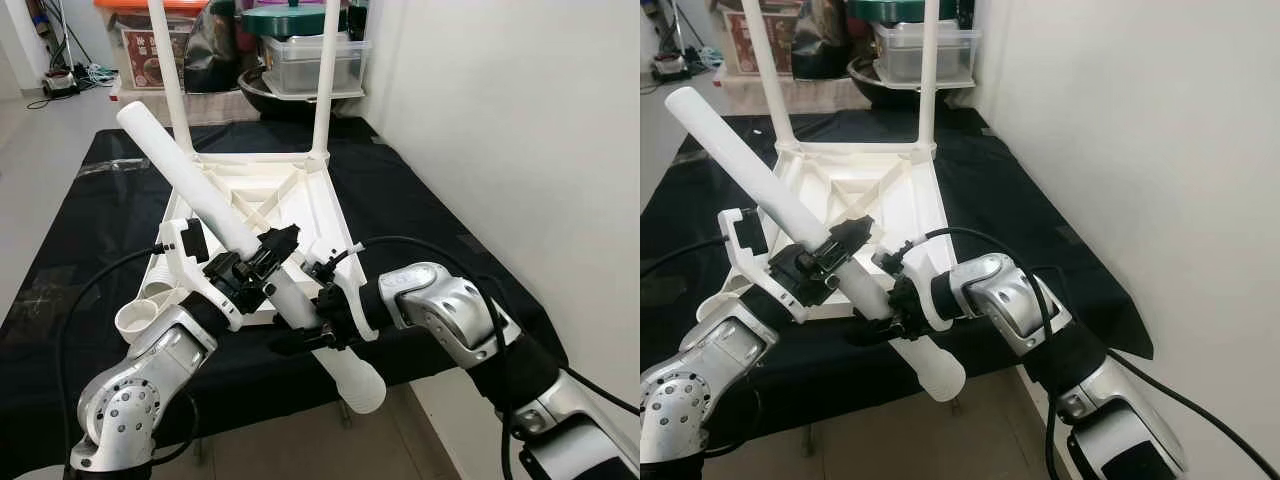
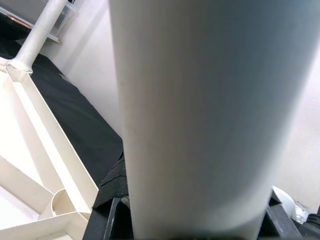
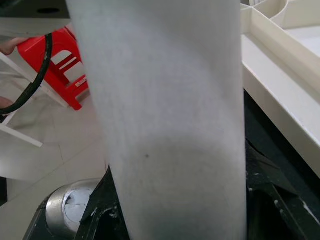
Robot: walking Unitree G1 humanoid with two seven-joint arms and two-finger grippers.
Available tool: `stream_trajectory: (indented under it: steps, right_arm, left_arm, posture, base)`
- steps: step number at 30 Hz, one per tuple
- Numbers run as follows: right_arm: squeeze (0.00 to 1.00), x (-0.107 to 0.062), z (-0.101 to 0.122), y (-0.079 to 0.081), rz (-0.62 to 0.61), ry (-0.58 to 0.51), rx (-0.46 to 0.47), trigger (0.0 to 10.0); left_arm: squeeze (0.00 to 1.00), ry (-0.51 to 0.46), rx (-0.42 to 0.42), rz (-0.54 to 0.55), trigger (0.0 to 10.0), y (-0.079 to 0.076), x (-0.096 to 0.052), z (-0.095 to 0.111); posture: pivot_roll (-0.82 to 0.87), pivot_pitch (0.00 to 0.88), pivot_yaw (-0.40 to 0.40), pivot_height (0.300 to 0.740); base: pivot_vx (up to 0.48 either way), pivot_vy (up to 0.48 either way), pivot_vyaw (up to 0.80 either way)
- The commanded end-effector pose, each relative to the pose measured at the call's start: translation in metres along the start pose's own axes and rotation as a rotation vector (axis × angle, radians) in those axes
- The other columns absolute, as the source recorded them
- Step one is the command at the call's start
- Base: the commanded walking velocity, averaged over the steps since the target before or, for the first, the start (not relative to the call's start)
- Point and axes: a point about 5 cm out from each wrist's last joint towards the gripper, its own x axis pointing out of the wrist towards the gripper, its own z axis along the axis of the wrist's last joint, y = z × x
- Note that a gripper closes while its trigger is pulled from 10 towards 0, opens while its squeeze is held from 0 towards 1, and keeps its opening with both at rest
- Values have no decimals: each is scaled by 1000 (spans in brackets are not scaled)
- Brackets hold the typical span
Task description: Building children table
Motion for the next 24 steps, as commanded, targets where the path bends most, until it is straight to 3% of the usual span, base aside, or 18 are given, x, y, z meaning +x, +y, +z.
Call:
stream_trajectory:
  steps: [1,2,3,7,8,10,11,13,17,21,24]
  right_arm:
    - [0,10,-7,5,29,29,19,0]
    - [0,10,-7,5,29,29,19,0]
    - [0,10,-6,5,29,23,21,0]
    - [0,9,-6,5,21,11,33,0]
    - [0,7,-5,5,13,1,43,0]
    - [0,6,-5,4,7,-4,49,0]
    - [0,2,-5,2,-8,-21,60,0]
    - [0,-5,-5,0,-27,-40,69,0]
    - [0,-17,-9,-11,-100,-59,92,0]
    - [0,-30,-9,-23,-183,-85,111,0]
    - [0,-34,-9,-26,-208,-95,117,0]
  left_arm:
    - [0,-16,-32,-103,2784,-15,10,1]
    - [0,-16,-32,-103,2784,-15,10,1]
    - [0,2,-17,-88,10000,-13,10,-1]
    - [0,40,44,-50,10000,-8,8,-7]
    - [400,31,65,-36,10000,-5,6,-8]
    - [400,23,75,-29,10000,-4,5,-8]
    - [1000,-19,85,-6,10000,-1,1,-1]
    - [1000,-71,93,-5,10000,-1,-5,9]
    - [1000,-97,120,-140,10000,-23,-20,24]
    - [1000,-108,211,-86,10000,-19,-26,31]
    - [1000,-108,228,-86,10000,-20,-27,32]
  posture:
    - [85,0,-74,740]
    - [85,0,-74,740]
    - [85,0,-74,740]
    - [81,0,-77,740]
    - [80,0,-77,740]
    - [80,0,-77,740]
    - [76,0,-80,740]
    - [70,0,-80,740]
    - [69,0,-84,740]
    - [73,0,-90,740]
    - [72,0,-92,740]
  base:
    - [0,0,0]
    - [0,0,0]
    - [0,0,0]
    - [0,0,0]
    - [0,0,0]
    - [0,0,0]
    - [0,0,0]
    - [0,0,0]
    - [0,0,0]
    - [0,0,0]
    - [0,0,0]
